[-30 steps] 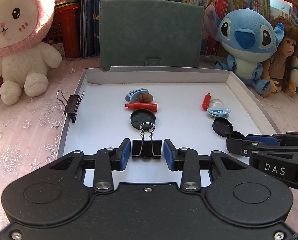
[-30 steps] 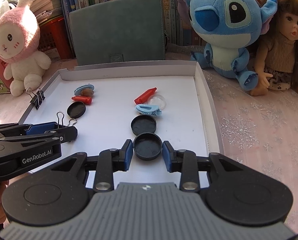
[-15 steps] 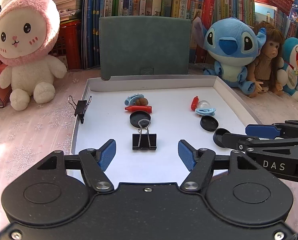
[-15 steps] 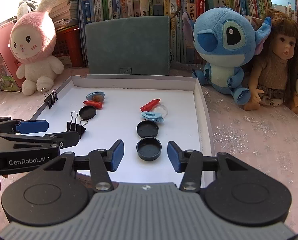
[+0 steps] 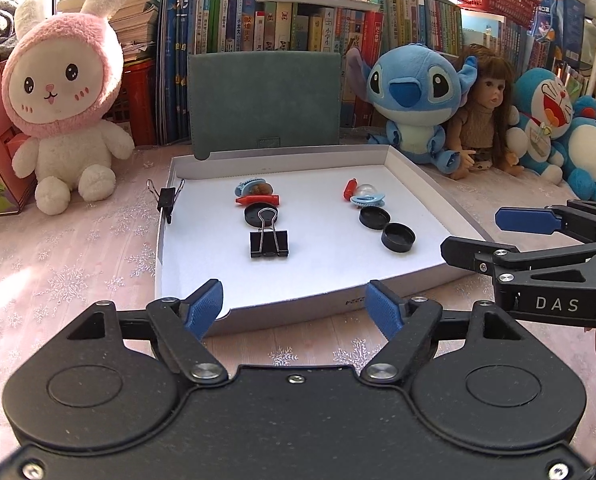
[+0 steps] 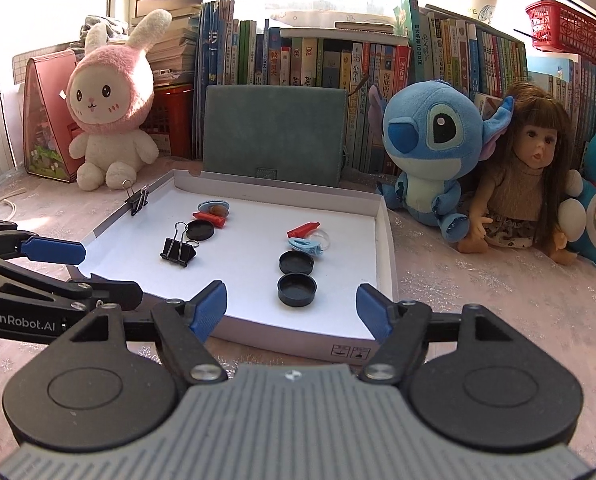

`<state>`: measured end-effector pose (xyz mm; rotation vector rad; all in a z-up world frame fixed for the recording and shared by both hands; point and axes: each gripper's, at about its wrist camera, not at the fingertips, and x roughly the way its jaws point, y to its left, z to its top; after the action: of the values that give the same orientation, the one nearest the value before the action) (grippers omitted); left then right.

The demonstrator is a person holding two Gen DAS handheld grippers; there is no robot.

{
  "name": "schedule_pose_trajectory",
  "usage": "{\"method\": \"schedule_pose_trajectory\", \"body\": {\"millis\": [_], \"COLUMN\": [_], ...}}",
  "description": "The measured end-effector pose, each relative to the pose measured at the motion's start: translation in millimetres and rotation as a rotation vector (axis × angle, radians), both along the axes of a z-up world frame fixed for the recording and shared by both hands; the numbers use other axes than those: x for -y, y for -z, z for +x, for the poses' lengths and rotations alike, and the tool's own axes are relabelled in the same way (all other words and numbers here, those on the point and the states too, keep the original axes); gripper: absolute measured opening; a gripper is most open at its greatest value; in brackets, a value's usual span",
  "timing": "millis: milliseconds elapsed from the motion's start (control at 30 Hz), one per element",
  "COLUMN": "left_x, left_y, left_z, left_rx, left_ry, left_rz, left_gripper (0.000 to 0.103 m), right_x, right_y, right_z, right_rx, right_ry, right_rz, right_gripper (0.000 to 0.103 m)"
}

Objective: Organize rigid objects
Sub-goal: 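Withdraw both open grippers toward the last black lid and acorn, then grasp the black lid with the left gripper while the right grasps the brown acorn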

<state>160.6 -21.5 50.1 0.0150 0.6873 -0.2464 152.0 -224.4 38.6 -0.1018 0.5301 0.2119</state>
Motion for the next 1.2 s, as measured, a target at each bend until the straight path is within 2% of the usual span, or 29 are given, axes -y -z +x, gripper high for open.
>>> {"method": "schedule_pose_trajectory", "body": {"millis": [267, 567, 1067, 1200], "left_x": [-7.1, -7.1, -4.7, -1.9], "left_y": [2.2, 10.4, 35.0, 38.9], "left_z": [-43.6, -88.2, -129.7, -132.5], "left_rx": [-0.003, 0.021, -0.023, -0.024], "left_ry": [0.033, 0.099, 0.161, 0.174], "left_rz": [-0.047, -0.012, 0.007, 0.014], "left_gripper": [0.077, 0.078, 0.078, 0.07], "right_x": [1.2, -4.0, -1.4, -2.6], "right_y": [1.5, 13.9, 33.4, 37.1], "right_z": [-37.7, -70.4, -89.6, -91.5], "right_rx": [0.054, 0.081, 0.041, 0.03], "right_ry": [-0.038, -0.097, -0.111, -0.114], "right_rz": [-0.014, -0.07, -0.057, -0.057], "right_gripper": [0.083, 0.086, 0.087, 0.087]}}
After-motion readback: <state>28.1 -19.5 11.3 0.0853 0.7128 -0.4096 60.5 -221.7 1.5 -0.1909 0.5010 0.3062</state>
